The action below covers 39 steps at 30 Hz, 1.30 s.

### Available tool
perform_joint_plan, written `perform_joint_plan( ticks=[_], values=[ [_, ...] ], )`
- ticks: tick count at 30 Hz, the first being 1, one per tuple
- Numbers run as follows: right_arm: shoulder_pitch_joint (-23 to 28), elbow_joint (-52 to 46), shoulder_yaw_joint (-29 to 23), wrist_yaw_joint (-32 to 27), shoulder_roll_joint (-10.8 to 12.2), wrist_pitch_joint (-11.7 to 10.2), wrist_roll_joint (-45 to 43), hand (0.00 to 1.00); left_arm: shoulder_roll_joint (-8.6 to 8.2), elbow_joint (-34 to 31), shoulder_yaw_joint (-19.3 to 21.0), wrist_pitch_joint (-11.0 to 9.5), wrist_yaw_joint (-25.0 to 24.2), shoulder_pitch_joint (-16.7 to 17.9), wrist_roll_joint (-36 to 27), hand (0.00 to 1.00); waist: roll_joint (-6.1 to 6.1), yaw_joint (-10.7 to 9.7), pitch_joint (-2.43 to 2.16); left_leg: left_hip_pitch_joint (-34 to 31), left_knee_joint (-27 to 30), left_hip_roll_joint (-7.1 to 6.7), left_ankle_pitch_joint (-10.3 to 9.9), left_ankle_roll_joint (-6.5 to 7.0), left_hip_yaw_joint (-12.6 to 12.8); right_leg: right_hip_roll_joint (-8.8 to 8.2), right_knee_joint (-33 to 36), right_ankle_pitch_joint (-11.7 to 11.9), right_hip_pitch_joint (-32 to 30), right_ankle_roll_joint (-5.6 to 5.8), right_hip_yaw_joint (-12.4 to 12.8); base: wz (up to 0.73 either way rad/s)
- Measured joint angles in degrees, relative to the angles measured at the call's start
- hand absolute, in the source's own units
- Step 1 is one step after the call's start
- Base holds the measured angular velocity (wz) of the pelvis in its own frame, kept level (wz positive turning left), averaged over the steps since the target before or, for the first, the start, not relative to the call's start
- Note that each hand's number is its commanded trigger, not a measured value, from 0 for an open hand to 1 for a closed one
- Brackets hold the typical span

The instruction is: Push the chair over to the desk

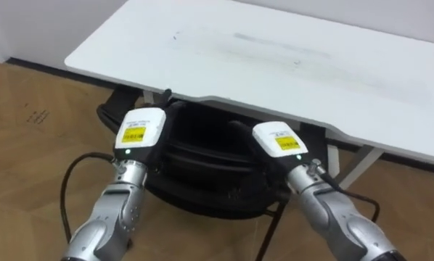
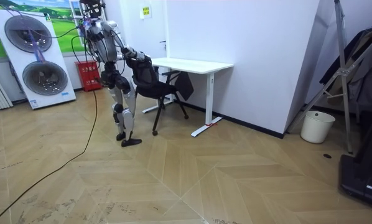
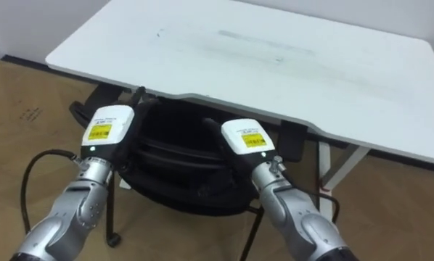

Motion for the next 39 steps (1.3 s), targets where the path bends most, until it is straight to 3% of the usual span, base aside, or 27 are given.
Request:
perform_joint_plan(
  ticks=[2,4,6,7,9,10,11,12,13,14,16,17,18,20,22,23,24,26,27,29,30,32,35,39],
  values=[
    [1.6,-1.0,-3.6,1.2,-0.6,-2.0,5.9,0.0,0.12,-1.9,2.7,-0.4,-0.8,1.2,-2.6,0.0,0.46,-1.3,-0.13,-0.2,0.0,0.0,0.2,0.39,0.3,0.07,-0.5,0.5,0.0,-0.24,0.0,0.02],
    [3.8,-2.5,-5.2,1.5,-1.2,-2.4,11.4,0.0,0.16,-3.7,5.3,-1.2,-0.7,2.7,-4.7,0.0,0.47,-2.4,-0.14,-0.5,0.0,0.06,0.3,0.42,0.6,0.24,-0.9,1.0,-0.1,-0.26,0.0,0.0],
    [7.1,-6.5,-9.1,1.9,-2.0,-3.7,13.2,0.0,0.07,-5.2,9.9,-2.7,-0.5,4.0,-5.1,0.0,0.41,-3.5,-0.18,-0.5,0.0,0.03,0.2,0.59,0.9,0.15,-0.9,1.1,-0.1,-0.26,0.0,-0.03],
    [10.2,-11.8,-12.9,1.8,-3.8,-4.9,14.2,0.0,0.39,-7.5,14.3,-3.2,0.0,5.4,-5.2,0.0,0.43,-4.2,-0.19,-0.2,-0.1,0.03,0.2,0.7,1.2,0.17,-1.0,1.2,0.0,-0.15,0.5,-0.16],
    [11.0,-17.1,-23.2,-2.4,-4.7,-5.7,21.1,0.0,1.85,-9.3,19.9,-3.9,1.3,7.4,-7.3,0.0,0.82,-5.5,-0.27,0.2,-0.2,0.12,0.0,0.97,2.0,0.32,-1.3,1.5,0.2,-0.01,1.4,-0.23],
    [10.7,-19.6,-31.7,-6.7,-6.0,-5.4,25.7,0.0,2.68,-10.6,22.5,-4.3,1.4,8.3,-8.1,0.0,1.12,-5.2,-0.27,-0.1,-0.1,0.33,-0.2,1.11,2.5,0.6,-2.1,2.0,0.1,0.04,2.0,-0.22],
    [10.0,-21.4,-40.0,-11.5,-7.4,-5.6,30.1,0.0,2.89,-13.3,25.3,-5.4,3.5,9.3,-11.5,0.0,1.4,-5.3,-0.19,-0.5,0.1,0.42,-0.4,1.2,2.5,0.84,-3.0,2.3,0.0,0.34,2.2,-0.16],
    [9.8,-21.8,-43.6,-13.8,-8.4,-6.0,32.8,0.0,2.98,-14.9,26.9,-6.3,5.1,9.3,-13.7,0.0,1.69,-5.2,-0.03,-0.5,0.1,0.42,-0.5,1.23,2.5,0.85,-3.2,2.2,-0.1,0.66,2.2,-0.11],
    [10.0,-22.3,-50.1,-17.5,-9.9,-6.8,37.7,0.0,3.61,-17.7,30.9,-9.2,9.2,9.3,-19.0,0.0,1.71,-5.2,-0.42,-0.5,0.0,0.37,-0.7,1.27,2.6,0.91,-3.7,2.1,-0.2,1.05,2.5,-0.11],
    [11.5,-23.5,-55.6,-20.5,-10.1,-7.7,39.7,0.0,4.34,-20.6,35.4,-11.8,13.5,9.7,-24.4,0.0,1.93,-5.4,-1.08,-0.3,-0.1,0.29,-1.1,1.22,2.6,0.98,-3.7,2.0,-0.1,1.17,2.8,-0.14],
    [14.1,-24.1,-61.3,-24.4,-10.1,-9.4,43.5,0.0,4.63,-24.3,42.7,-14.5,19.3,10.9,-31.9,0.0,2.1,-5.7,-1.77,1.1,-0.8,0.33,-1.6,1.16,4.2,1.02,-3.6,2.1,0.4,0.97,4.2,-0.32],
    [15.7,-24.3,-63.8,-26.8,-10.1,-9.7,46.6,0.0,4.75,-24.5,46.6,-16.2,22.6,11.8,-37.2,0.0,2.85,-6.1,-1.58,2.4,-1.4,0.29,-1.9,1.2,4.7,1.01,-3.7,2.0,1.1,1.11,4.9,-0.36],
    [16.4,-24.3,-64.9,-28.0,-10.0,-9.7,47.7,0.0,4.75,-23.9,48.4,-16.7,23.8,12.4,-39.4,0.0,2.84,-6.4,-1.41,2.8,-1.5,0.2,-2.0,1.25,4.9,1.07,-3.6,2.0,1.4,1.23,5.1,-0.29],
    [20.4,-24.1,-68.4,-31.7,-8.8,-9.5,54.6,0.0,4.52,-22.1,52.3,-16.8,27.1,16.1,-47.4,0.0,3.86,-6.7,-1.46,4.7,-2.8,0.12,-2.4,1.22,6.1,1.12,-3.4,1.4,1.9,1.55,6.8,-0.29],
    [23.9,-23.6,-70.9,-33.2,-6.7,-9.0,58.9,0.0,3.52,-21.9,54.2,-16.7,28.3,20.0,-52.8,0.0,3.66,-7.0,-1.35,5.0,-2.8,0.07,-2.9,1.06,6.6,1.04,-2.8,0.7,1.9,1.63,7.1,-0.15],
    [26.1,-22.9,-72.2,-34.1,-4.4,-9.1,60.0,0.0,2.52,-21.2,54.7,-16.7,28.8,22.8,-55.8,0.0,3.28,-7.1,-1.34,5.0,-2.7,0.12,-3.2,0.91,6.6,1.1,-2.6,0.4,1.9,1.59,7.3,-0.08],
    [27.1,-22.4,-72.3,-34.4,-3.5,-9.0,61.5,0.0,1.89,-20.7,54.9,-16.7,28.9,24.2,-58.0,0.0,3.15,-7.0,-1.29,5.0,-2.7,0.12,-3.3,0.85,6.9,1.17,-2.6,0.4,1.8,1.6,7.5,-0.15],
    [30.8,-19.7,-71.0,-35.2,0.2,-8.8,67.5,0.0,-0.37,-14.0,54.0,-16.5,29.1,27.6,-66.8,0.0,2.95,-6.8,-1.06,5.1,-2.8,0.19,-3.7,0.75,7.2,1.66,-2.7,0.4,1.6,1.53,10.0,-0.1],
    [31.8,-18.4,-70.3,-35.1,1.1,-8.5,69.0,0.0,-0.6,-11.5,53.0,-16.3,29.1,28.0,-69.2,0.0,2.86,-6.7,-1.05,5.1,-2.9,0.19,-3.7,0.75,7.2,1.8,-2.8,0.3,1.6,1.48,11.0,0.04],
    [33.8,-8.8,-66.5,-33.3,3.7,-6.4,74.7,0.0,-1.36,-1.4,48.7,-14.8,27.2,29.5,-77.9,0.0,2.67,-6.5,-0.84,5.1,-2.8,0.16,-4.0,0.75,7.2,1.91,-2.8,0.1,1.5,1.54,12.7,0.0],
    [34.2,-6.4,-65.4,-32.5,4.4,-5.8,76.1,0.0,-1.74,0.9,47.6,-14.3,26.4,30.3,-79.7,0.0,2.69,-6.4,-0.88,5.0,-2.8,0.18,-4.1,0.77,7.2,1.84,-2.9,0.1,1.5,1.6,12.8,0.05],
    [35.5,5.2,-61.4,-27.6,7.3,-4.1,80.1,0.0,-3.03,11.9,42.1,-13.4,21.7,31.4,-84.0,0.0,2.75,-6.4,-0.94,4.7,-2.3,0.04,-4.7,1.08,6.7,1.5,-2.9,-0.3,1.6,1.83,13.6,0.11],
    [34.3,22.6,-57.8,-20.9,8.3,-1.8,81.9,0.0,-4.25,23.5,38.9,-11.4,14.5,32.5,-84.9,0.0,3.35,-6.5,-1.11,4.9,-1.2,-0.08,-5.9,1.34,6.7,1.78,-2.8,-0.6,2.2,2.3,15.2,0.02],
    [33.9,36.6,-51.7,-12.6,8.4,0.1,80.5,0.0,-4.86,33.9,35.1,-9.4,6.6,32.8,-82.4,0.0,4.54,-6.6,-1.07,5.2,-0.9,-0.64,-6.4,1.68,5.6,1.63,-2.7,-0.9,2.9,2.78,18.1,0.12]
  ],
)
